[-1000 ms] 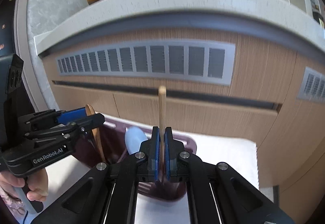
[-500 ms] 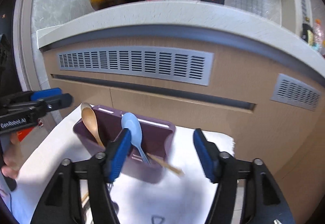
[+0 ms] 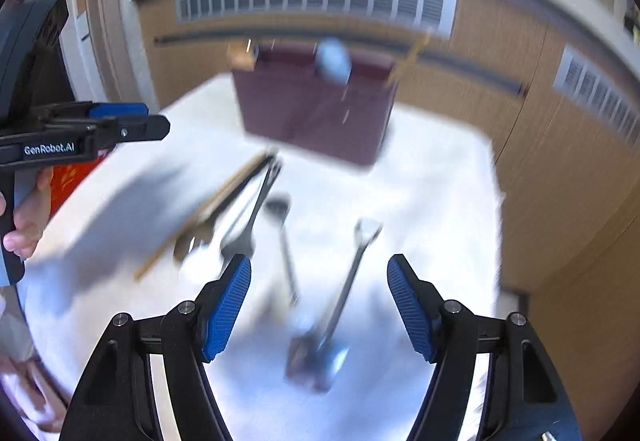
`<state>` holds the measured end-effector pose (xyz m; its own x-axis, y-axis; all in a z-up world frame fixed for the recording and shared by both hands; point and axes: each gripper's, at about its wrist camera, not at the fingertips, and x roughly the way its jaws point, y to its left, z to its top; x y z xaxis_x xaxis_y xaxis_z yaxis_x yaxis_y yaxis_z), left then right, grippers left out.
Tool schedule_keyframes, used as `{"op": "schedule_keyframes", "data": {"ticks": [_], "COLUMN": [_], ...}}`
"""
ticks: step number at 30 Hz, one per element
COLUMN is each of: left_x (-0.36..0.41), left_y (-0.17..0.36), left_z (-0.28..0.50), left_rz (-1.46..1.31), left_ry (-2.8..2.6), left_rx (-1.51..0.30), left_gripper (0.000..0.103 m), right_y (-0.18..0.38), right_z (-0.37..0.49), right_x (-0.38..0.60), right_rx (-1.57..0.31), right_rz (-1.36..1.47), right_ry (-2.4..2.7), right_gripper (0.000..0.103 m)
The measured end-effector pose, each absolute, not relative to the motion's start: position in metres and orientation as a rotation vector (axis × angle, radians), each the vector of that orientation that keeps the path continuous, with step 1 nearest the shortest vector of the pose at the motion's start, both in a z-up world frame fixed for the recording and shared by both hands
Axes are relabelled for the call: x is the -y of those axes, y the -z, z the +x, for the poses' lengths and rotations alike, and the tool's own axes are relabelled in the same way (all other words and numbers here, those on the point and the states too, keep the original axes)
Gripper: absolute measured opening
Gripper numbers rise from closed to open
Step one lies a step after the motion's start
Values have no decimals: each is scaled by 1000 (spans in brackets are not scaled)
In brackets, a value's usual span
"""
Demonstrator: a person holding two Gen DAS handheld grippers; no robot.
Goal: Organize utensils
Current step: 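Grasp the white plastic spoon with the left tool while the right tool grasps the ball-handled spoon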
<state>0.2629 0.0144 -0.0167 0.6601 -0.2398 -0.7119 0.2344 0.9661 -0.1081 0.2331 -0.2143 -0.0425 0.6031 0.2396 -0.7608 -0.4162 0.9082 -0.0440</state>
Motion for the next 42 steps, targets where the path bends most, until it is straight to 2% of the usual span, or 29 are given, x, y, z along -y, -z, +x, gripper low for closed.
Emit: {"op": "schedule_keyframes", "data": {"ticks": [1,4,9,14,15,16,17,21,28,34,37,39,42], "left_x": [-14,-16,-23,-25,-26,-25,-25,-22,-20,-9,7,22,42], "left_y": [24,38,45,45,46,46,47,47,45,51,53,54,60], "left_z": [260,255,250,253,254,255,255,253,253,264,275,284,301], "left_rz": [-13,-33,-66,-84,-87,-90,-91,-80,-102,-178,-176,-143,-70], "left_ry": [266,262,242,234,237,240,244,254,286,348,381,405,402], "left_rx": [-831,-873,-893,-902,-905,-908,-911,-916,-924,-981,-1017,-1043,-1095], "left_gripper": [61,61,61,61,61,61,61,61,61,60,47,35,24], "right_y": [52,70,81,88,89,89,90,78,-1,-21,-16,-12,-12], "right_z": [231,232,234,227,225,224,224,221,215,245,257,258,257], "right_x": [214,214,212,206,204,203,201,203,201,205,209,212,216], "right_rx": [-868,-911,-924,-908,-903,-902,-916,-900,-697,-696,-721,-730,-727], "right_rz": [-214,-201,-189,-249,-269,-287,-298,-288,-300,-196,-159,-143,-130], "right_ry": [-390,-389,-396,-399,-396,-392,-393,-388,-360,-357,-348,-348,-355], "right_gripper": [65,43,41,35,34,25,20,20,20,20,20,20,20]}}
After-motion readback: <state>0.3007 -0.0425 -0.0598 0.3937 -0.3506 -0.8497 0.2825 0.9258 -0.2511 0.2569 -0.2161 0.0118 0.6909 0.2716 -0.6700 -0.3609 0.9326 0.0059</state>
